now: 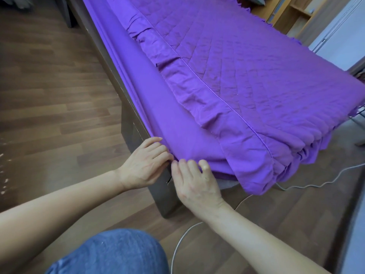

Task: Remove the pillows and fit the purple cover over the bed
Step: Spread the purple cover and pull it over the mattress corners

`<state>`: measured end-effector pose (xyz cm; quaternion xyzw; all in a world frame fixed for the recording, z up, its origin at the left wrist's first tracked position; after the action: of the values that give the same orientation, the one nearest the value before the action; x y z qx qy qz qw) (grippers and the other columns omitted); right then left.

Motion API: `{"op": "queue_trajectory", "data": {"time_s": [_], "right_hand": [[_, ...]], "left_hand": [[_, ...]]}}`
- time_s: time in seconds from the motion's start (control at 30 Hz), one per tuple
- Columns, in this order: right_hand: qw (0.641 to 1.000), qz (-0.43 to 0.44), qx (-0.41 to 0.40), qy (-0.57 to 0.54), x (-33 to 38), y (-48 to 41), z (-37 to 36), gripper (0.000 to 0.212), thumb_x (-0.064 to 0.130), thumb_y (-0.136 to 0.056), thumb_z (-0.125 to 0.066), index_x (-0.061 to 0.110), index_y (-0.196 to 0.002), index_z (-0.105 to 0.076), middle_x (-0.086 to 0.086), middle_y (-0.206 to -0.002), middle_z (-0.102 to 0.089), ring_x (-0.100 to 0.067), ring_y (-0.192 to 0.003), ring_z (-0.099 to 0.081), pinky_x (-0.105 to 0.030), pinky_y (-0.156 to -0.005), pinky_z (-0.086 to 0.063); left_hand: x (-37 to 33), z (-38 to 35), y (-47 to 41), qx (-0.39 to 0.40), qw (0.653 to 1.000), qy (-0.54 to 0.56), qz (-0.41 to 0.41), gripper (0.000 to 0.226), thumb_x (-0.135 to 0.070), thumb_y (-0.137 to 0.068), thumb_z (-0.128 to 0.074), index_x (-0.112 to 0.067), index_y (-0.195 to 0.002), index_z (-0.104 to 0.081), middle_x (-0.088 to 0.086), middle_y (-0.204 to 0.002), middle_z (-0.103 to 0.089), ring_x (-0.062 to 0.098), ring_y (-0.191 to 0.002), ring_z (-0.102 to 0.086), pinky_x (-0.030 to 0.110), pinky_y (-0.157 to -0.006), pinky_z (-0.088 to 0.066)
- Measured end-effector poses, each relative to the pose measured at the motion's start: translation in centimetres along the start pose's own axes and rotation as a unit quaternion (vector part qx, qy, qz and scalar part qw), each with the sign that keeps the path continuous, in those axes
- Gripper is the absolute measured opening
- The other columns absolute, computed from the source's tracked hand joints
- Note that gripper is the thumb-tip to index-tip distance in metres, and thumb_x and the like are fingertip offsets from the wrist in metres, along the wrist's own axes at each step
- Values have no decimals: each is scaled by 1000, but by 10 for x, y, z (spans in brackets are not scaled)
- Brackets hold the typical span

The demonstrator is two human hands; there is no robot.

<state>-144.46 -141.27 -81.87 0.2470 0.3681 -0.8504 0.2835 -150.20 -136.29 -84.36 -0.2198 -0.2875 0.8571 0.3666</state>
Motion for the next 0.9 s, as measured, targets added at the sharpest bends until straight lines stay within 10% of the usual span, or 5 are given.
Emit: {"op": "queue_trajectory", "data": {"time_s": [0.5,0.9], "right_hand": [[997,-31,64,39,-25,20,-5,36,0,-88,-26,17,-70,-52,-2,-69,-49,-24,-73,-46,-39,-79,-34],[953,72,273,107,-9,121,-62,35,3,-79,-29,0,-85,-63,-16,-76,-54,-31,-85,-40,-45,-81,-32]], "left_hand": [[-4,7,10,-25,1000,-9,5,10,-14,-87,-46,-15,-90,-55,0,-79,-56,19,-72,-53,38,-101,-35],[-2,-68,3,164,984,-64,32,34,-38,-92,-39,-17,-101,-64,-3,-99,-64,19,-99,-59,37,-107,-28]]}}
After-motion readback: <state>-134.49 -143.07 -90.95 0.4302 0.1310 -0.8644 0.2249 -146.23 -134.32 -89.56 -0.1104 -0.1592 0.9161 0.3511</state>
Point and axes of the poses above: each hand's wrist, its own y-axis away from the middle knuckle, its own z-axis out of the back of the hand, x = y × z, the point moved 10 cm from there along -y, towards the middle knuckle
